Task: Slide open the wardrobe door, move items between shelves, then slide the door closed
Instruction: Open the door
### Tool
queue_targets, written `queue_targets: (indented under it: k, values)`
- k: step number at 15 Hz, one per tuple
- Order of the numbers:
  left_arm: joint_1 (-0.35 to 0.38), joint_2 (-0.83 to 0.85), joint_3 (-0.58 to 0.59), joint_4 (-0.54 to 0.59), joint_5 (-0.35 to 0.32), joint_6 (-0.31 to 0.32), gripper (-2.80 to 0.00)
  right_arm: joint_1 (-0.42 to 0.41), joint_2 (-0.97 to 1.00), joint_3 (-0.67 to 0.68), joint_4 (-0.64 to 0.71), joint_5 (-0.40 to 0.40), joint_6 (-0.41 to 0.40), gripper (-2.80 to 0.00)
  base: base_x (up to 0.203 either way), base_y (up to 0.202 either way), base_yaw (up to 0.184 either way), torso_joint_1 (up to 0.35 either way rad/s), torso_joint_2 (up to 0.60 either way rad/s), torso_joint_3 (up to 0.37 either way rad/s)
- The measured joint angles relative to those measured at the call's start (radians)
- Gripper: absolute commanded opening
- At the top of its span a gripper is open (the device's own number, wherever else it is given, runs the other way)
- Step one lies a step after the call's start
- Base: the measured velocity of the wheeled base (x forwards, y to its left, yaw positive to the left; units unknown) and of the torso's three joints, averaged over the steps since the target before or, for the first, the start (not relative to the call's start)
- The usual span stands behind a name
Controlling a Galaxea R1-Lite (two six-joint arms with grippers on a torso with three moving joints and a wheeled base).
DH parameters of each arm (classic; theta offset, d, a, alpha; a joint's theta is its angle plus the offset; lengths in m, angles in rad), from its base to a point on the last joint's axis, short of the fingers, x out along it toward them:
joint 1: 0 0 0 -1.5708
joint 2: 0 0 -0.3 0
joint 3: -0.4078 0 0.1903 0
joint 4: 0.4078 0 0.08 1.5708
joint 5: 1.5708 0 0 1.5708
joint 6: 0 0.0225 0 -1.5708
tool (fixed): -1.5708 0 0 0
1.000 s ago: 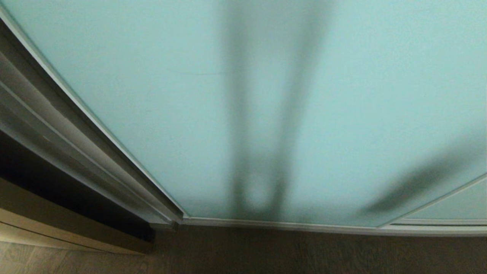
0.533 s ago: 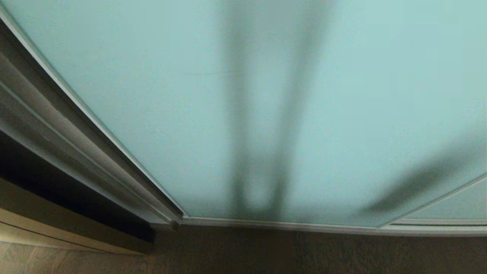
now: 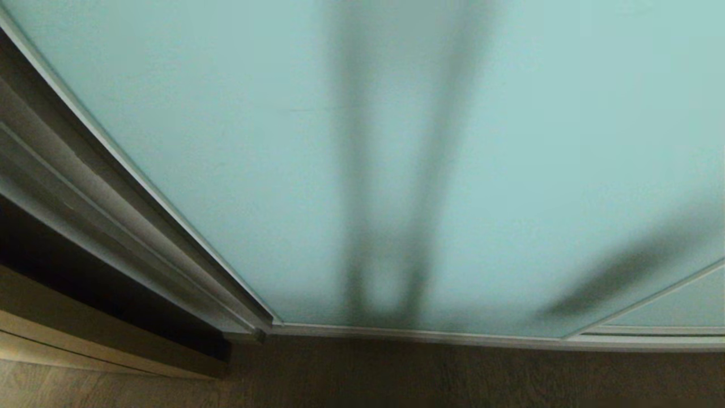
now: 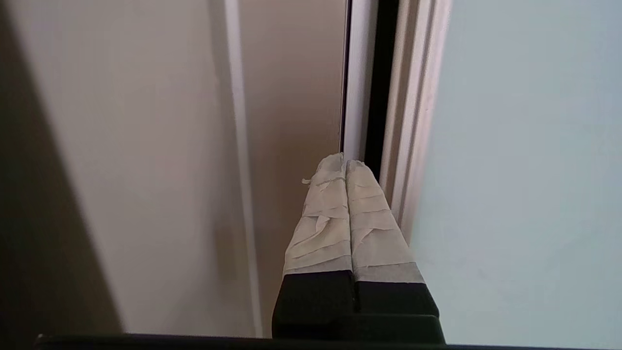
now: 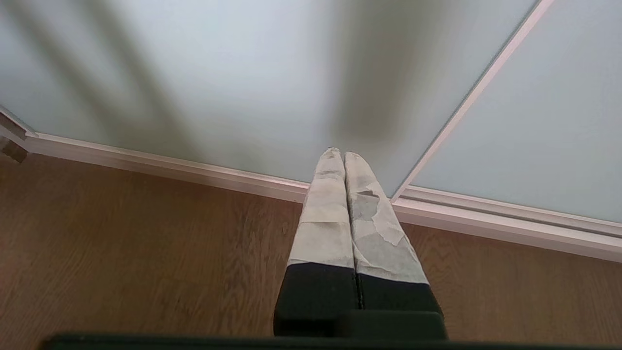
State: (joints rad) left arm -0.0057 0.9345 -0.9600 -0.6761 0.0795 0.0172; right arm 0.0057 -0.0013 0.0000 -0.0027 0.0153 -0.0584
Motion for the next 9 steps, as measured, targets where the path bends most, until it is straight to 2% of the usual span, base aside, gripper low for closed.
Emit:
queue_targets:
  k: [3, 9]
  values:
    - [-0.002, 0.038, -0.013, 0.000, -0.013, -0.021, -2.80, 0.000, 0.000, 0.000, 0.000, 0.000, 0.001, -2.80, 0.000, 0.000, 0.000, 0.000, 0.00, 0.000]
    - [-0.009, 0.090, -0.059, 0.000, -0.044, -0.024, -2.80, 0.000, 0.000, 0.000, 0.000, 0.000, 0.000, -2.80, 0.000, 0.000, 0.000, 0.000, 0.00, 0.000]
